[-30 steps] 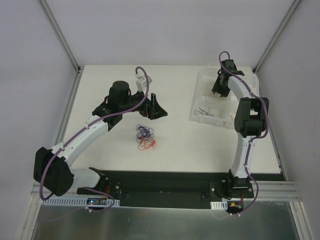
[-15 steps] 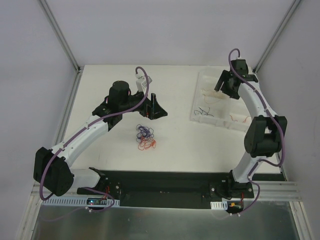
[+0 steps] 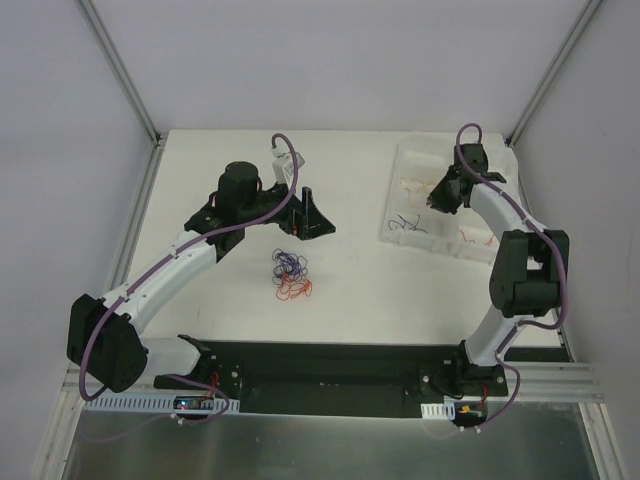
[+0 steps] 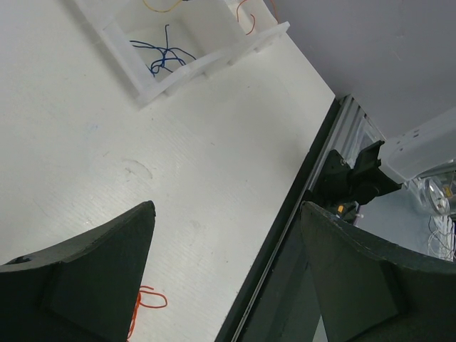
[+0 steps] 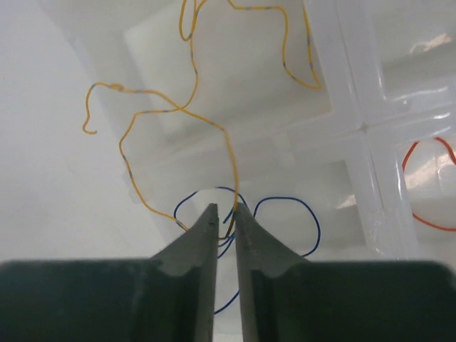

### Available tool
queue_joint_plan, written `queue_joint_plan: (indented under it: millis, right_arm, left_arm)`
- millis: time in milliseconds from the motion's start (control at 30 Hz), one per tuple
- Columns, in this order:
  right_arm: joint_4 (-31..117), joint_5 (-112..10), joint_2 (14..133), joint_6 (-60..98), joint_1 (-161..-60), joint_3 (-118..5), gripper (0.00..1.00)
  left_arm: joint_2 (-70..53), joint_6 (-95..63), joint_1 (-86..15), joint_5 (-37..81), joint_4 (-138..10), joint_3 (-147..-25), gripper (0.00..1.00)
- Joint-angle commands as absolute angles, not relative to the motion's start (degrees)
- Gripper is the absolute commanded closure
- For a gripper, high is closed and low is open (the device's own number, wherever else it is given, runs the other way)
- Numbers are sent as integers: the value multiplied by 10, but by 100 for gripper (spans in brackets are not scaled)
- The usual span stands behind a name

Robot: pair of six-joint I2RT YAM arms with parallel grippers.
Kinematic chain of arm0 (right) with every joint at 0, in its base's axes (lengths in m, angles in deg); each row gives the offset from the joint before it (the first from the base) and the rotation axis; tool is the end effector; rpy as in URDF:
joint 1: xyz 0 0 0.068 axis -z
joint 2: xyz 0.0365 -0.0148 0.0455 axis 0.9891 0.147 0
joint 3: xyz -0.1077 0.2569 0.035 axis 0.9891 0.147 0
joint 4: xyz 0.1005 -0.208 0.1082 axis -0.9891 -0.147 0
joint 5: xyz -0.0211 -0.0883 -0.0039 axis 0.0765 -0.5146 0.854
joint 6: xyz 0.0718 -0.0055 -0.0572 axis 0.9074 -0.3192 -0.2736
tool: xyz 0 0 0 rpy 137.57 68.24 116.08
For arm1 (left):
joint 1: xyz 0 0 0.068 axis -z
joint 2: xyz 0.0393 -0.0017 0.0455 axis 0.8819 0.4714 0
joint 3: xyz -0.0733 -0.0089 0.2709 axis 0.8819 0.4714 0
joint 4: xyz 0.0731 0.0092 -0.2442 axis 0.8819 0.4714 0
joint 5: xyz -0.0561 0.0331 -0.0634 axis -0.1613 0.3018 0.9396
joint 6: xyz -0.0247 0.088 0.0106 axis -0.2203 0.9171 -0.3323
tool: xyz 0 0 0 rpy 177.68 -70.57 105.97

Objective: Untangle the cables

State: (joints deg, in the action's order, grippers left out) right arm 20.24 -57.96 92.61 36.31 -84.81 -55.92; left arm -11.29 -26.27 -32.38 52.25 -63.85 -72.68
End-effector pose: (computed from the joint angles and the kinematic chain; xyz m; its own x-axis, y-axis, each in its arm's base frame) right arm 0.4131 0.0241 0.2206 -0.7004 0.3673 -0.6120 0.2453 0.9291 0.2769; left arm 0.2549 -0.2033 0.3453 -0.5146 -0.0478 -0.8561 0.7783 0.3929 -0.4898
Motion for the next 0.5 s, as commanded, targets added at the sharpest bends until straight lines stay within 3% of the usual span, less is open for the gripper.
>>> queue_joint_plan:
  millis: [0,67,333,467]
  right_arm:
    - [215,-602,949,378,-844,-598,89]
    - [217,-611,951,375,-844,-603,99]
    - [165,-686,1014,296,-844,-710,99]
    - [139,-658,1014,283,-836,-735,99]
  left_arm:
    - [-122,-265,-332,532,-660,-728,18]
    - [-122,-265,-332,531,-660,-728,18]
    - [-114,-265,-332,531,-659,-728,18]
    - [-113,-260,-332,527,-659,-727,18]
